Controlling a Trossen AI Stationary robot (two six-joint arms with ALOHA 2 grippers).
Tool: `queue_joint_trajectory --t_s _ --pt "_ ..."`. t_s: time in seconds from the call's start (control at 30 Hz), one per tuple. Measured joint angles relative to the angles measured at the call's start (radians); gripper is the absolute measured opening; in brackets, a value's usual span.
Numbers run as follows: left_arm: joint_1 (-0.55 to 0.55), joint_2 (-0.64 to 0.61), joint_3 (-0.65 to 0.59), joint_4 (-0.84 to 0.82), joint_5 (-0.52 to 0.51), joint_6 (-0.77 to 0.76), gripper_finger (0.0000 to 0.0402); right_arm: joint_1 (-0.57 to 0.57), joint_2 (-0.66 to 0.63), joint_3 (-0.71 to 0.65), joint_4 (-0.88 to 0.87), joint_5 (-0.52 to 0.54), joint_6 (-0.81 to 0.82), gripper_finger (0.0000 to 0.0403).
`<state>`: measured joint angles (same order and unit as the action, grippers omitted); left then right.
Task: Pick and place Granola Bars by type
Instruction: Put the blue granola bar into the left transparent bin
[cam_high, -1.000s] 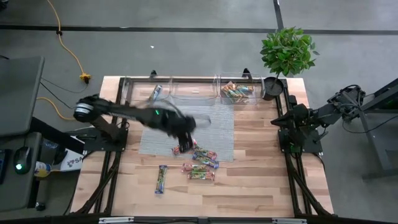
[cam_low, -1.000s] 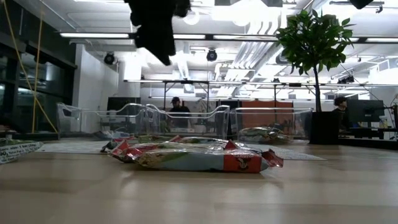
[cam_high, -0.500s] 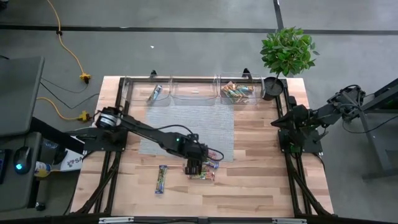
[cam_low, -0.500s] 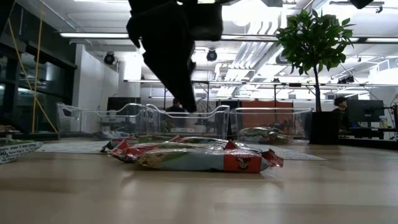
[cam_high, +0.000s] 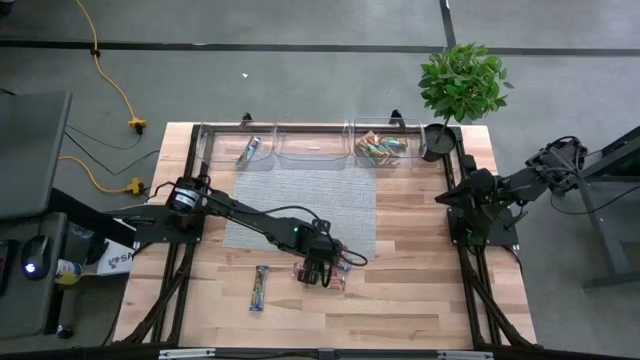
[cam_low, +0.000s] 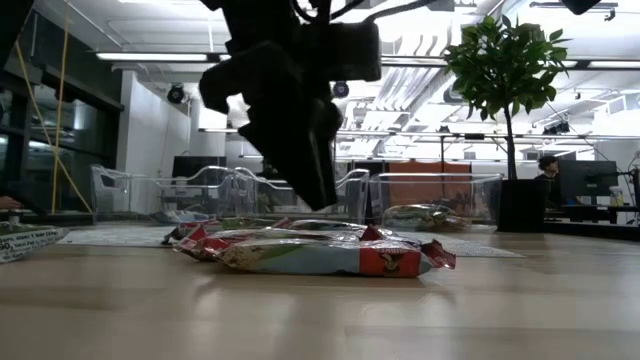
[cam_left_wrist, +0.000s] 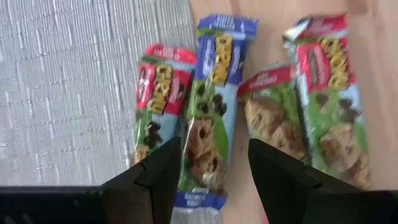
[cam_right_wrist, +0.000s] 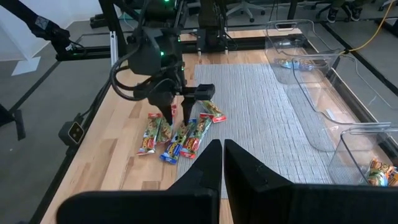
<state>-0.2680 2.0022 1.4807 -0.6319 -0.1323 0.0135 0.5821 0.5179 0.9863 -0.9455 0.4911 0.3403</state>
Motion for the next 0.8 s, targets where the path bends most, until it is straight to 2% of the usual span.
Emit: queue_joint_trajectory --t_s 0.4,0.53,0.8 --pt "0.0 0.048 -0.002 -0.003 0.002 0.057 0.0184 0.0 0.0 0.0 0.0 0.005 0.003 0.0" --pt "0.0 0.052 -0.002 0.013 -0.04 0.046 0.0184 0.0 0.0 0.0 0.0 0.003 0.018 0.0" --pt "0.022 0.065 -0.002 0.02 -0.025 0.08 0.0184 0.0 0.0 0.0 0.0 -0.004 0.022 0.0"
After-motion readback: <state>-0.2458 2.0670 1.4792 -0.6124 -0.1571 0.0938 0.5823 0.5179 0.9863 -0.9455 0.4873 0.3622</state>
